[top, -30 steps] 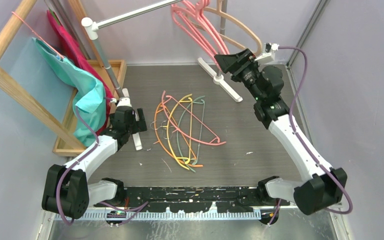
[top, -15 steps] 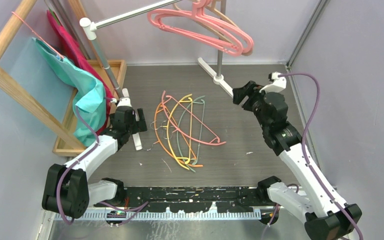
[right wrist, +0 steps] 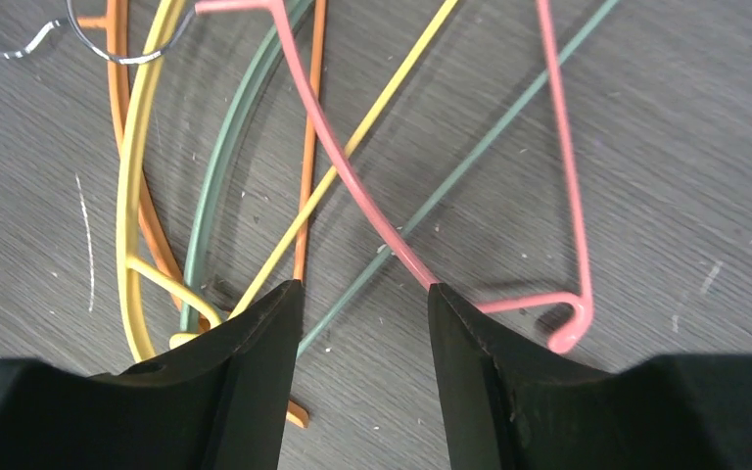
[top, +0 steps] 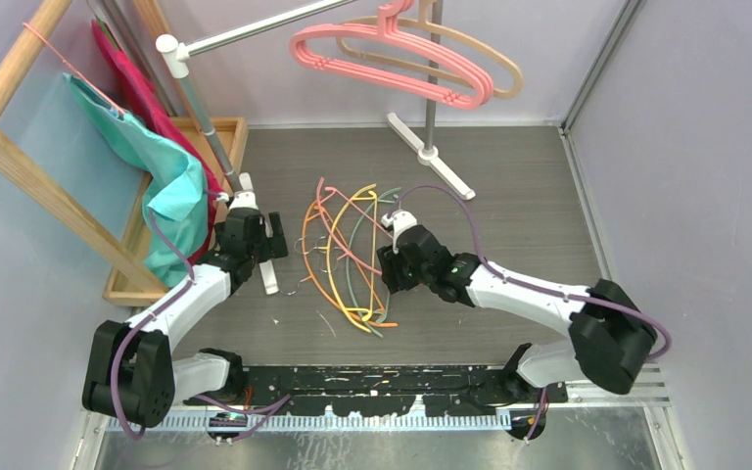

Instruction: Organize the hangers

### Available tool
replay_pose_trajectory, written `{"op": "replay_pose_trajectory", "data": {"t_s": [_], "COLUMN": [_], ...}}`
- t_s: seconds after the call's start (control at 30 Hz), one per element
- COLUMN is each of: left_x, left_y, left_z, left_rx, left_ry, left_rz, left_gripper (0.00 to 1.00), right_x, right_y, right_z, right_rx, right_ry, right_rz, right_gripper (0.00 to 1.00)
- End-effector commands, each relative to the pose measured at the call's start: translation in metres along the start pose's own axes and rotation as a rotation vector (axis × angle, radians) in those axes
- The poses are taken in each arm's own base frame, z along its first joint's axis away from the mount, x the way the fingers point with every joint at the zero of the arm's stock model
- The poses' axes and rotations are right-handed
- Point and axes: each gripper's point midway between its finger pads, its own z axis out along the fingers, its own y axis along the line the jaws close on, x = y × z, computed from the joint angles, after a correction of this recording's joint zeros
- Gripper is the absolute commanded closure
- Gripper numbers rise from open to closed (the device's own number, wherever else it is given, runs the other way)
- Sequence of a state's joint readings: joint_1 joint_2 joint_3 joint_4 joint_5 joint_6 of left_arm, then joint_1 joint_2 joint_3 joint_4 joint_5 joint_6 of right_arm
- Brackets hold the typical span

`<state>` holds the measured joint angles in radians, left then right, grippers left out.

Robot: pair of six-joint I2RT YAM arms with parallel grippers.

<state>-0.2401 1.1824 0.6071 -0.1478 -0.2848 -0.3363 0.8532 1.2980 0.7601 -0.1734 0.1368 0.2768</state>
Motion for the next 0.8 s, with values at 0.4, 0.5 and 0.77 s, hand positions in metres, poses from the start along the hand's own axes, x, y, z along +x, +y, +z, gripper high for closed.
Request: {"op": "replay_pose_trajectory", "data": {"t_s": [0.4,0.5,0.77], "left_x": [-0.018,-0.018,-0.018], "left_y": [-0.005,-0.006,-0.011], "left_z": [0.000,0.001,0.001], "left_rx": [0.009,0.011,0.038], "left_ry": [-0.050,-0.049,-0.042], "left_rz": [-0.022,-0.022,-0.038], "left_gripper": [0.02,0.02,0.02], "right_x": [0.009,0.010,-0.005], "right_y": [0.011,0.007,0.006], "right_z": [0.051,0.055,0.055], "right_rx": [-0.065,-0.039,0.009], "right_ry": [0.019,0.020,-0.006], "right_rz": [-0.164,-0.171,-0.188], "right_gripper": [0.47,0.47,0.47]}}
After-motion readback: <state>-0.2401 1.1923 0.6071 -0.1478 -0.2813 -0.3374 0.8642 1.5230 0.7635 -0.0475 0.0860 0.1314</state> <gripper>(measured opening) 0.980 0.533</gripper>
